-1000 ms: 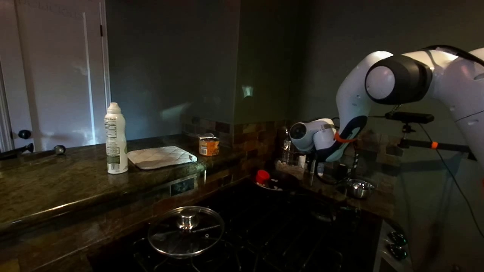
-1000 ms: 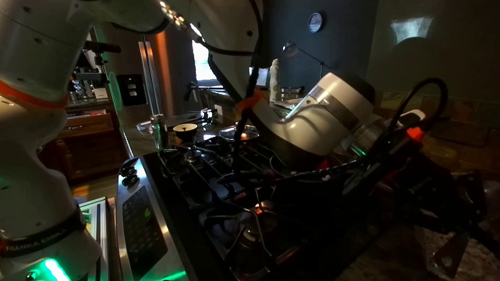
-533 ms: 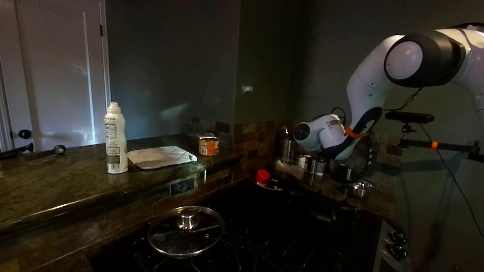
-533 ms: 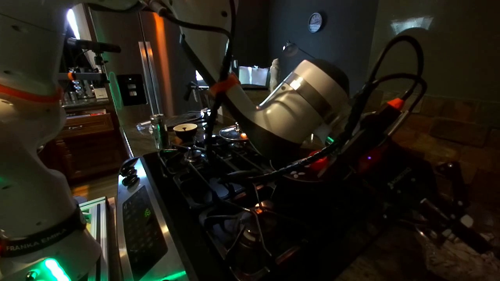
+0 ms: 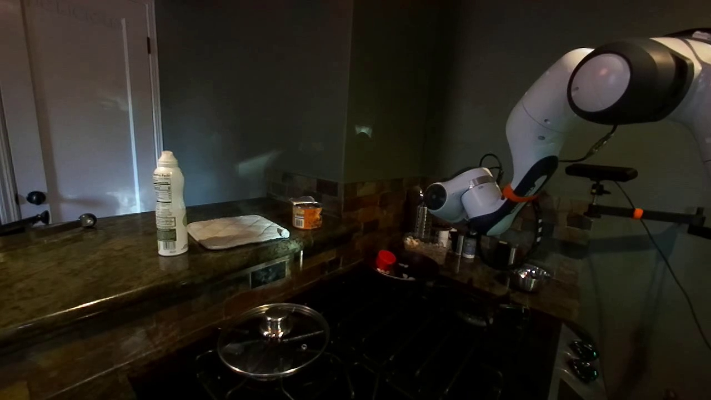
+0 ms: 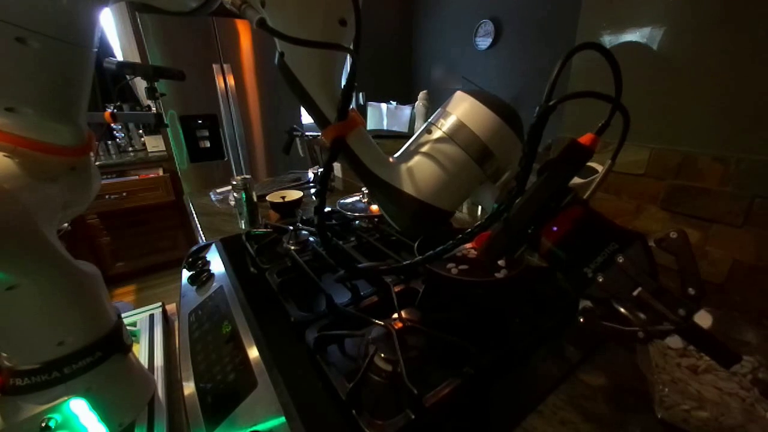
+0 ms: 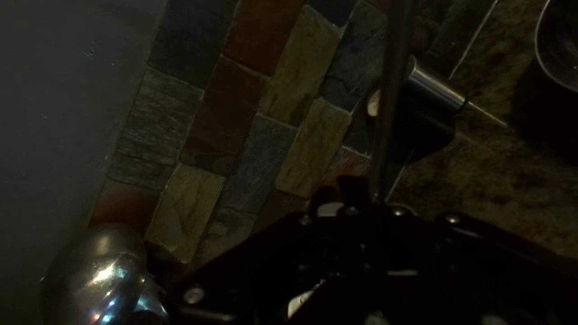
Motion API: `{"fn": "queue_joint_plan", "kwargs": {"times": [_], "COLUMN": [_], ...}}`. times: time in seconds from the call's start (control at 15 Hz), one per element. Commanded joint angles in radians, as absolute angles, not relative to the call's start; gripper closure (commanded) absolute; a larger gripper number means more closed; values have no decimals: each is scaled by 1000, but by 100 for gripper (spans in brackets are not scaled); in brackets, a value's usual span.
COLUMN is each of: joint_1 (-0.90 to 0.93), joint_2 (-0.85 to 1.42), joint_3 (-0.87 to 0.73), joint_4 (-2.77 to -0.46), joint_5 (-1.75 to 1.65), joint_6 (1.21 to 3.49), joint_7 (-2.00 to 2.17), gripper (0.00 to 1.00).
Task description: Use the spoon to put some of the white objects onto the pan
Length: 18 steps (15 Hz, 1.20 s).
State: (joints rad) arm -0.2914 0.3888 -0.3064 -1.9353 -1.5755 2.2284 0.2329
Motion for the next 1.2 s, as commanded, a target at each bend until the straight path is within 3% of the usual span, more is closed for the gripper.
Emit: {"fn": "queue_joint_plan", "kwargs": {"times": [0.0,1.13], "joint_1": [-283,-256], "joint_2": [429,579], "joint_3": [-282,-226], "joint_4": [-1886,-1672], "joint_5": [-1581,-1621], "joint_6": [2106,1894], "joint_7": [108,-711], "gripper": [99,99]}}
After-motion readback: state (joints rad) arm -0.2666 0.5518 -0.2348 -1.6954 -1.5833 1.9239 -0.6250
